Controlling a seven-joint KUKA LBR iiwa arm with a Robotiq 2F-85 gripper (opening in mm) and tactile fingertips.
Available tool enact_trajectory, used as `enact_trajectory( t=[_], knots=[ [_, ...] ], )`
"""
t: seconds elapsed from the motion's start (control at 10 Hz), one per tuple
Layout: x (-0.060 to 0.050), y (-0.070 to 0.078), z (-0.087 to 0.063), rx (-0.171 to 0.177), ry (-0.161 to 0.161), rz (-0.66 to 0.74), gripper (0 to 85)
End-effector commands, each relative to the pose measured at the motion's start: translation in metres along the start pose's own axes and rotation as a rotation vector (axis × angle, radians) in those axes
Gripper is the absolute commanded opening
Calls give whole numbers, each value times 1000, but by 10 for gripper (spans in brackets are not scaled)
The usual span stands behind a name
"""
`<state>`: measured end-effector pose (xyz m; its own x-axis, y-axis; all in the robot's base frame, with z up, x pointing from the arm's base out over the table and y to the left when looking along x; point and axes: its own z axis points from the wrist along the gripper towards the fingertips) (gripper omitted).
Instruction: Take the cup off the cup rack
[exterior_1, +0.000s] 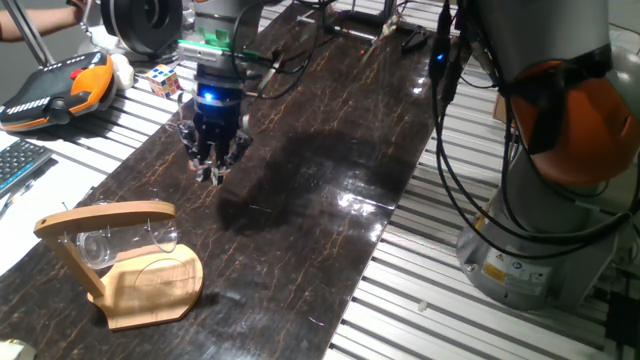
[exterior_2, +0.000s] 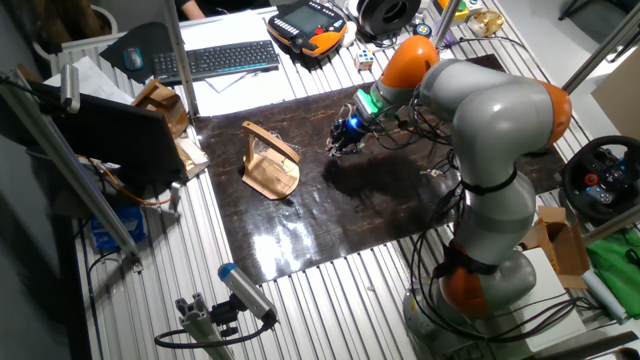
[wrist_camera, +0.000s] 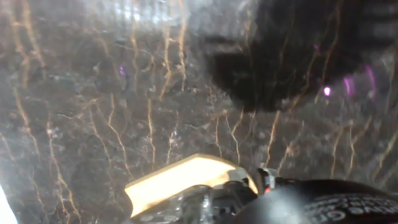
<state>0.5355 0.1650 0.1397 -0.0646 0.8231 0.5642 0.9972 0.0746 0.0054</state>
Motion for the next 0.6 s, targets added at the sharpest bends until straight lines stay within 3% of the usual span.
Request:
enact_trajectory(
  t=[0.0, 0.1, 0.3, 0.5],
  knots=[
    [5, 1, 3, -52, 0, 71, 337],
    [10, 1, 6, -54, -9, 71, 343],
    [17, 4, 11, -46, 16, 80, 347],
    [37, 5, 21, -41, 18, 111, 347]
  ],
)
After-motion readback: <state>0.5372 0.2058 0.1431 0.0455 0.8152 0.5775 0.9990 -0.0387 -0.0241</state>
